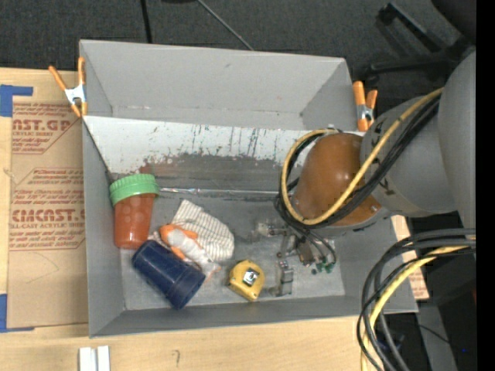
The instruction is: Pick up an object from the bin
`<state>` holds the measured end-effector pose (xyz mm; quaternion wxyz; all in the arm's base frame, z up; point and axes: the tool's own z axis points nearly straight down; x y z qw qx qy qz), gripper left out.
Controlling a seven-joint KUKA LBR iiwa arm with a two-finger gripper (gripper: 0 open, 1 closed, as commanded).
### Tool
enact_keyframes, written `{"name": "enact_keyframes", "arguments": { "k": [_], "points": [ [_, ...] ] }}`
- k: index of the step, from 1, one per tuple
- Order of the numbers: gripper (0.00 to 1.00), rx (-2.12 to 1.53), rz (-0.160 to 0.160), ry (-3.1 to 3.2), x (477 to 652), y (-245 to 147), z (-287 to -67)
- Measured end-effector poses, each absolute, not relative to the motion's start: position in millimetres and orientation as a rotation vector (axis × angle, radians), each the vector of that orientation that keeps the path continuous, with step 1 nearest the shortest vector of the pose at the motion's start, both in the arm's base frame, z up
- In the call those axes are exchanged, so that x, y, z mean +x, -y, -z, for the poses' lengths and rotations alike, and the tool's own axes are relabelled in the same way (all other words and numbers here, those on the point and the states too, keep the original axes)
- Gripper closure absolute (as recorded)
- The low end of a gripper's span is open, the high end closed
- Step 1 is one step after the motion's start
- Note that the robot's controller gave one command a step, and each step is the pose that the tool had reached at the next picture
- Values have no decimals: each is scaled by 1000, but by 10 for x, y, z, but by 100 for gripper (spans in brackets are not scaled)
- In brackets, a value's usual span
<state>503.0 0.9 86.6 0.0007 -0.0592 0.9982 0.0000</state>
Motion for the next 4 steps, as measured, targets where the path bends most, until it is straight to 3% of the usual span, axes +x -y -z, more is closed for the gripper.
{"name": "enact_keyframes", "arguments": {
  "k": [1,2,3,4],
  "points": [
    [100,-358,-2,-3119,4915,-564,-707],
    [100,-358,-2,-3119,4916,-564,-707],
    [100,-368,0,-3120,5040,-554,-1891],
    [100,-368,0,-3120,5040,-554,-1891]
  ]
}}
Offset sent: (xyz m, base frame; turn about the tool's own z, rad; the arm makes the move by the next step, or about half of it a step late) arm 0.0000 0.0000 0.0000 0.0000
